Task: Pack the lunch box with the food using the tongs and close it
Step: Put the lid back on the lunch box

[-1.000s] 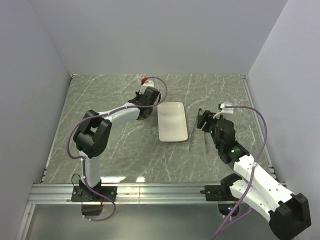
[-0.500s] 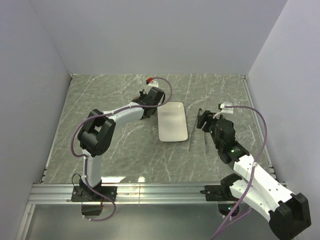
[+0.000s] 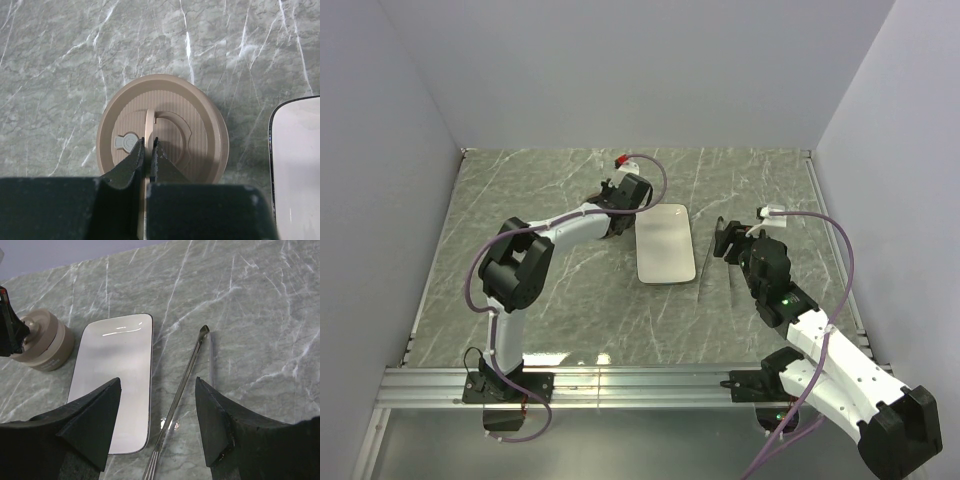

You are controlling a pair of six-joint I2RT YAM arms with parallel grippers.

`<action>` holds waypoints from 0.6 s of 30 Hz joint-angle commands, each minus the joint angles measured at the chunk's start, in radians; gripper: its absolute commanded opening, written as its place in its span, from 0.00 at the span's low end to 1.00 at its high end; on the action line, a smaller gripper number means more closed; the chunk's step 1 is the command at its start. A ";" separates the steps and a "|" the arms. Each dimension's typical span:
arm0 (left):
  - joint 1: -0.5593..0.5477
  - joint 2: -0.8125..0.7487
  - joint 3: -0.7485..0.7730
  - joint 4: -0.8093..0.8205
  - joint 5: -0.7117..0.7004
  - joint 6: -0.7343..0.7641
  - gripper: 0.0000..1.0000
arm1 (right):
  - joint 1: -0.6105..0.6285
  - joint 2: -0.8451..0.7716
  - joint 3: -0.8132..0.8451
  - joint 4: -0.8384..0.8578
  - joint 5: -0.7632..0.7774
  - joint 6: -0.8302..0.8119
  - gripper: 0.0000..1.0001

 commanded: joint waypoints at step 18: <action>-0.039 0.007 -0.036 0.001 -0.031 -0.010 0.28 | -0.004 0.006 0.008 0.030 0.023 0.005 0.68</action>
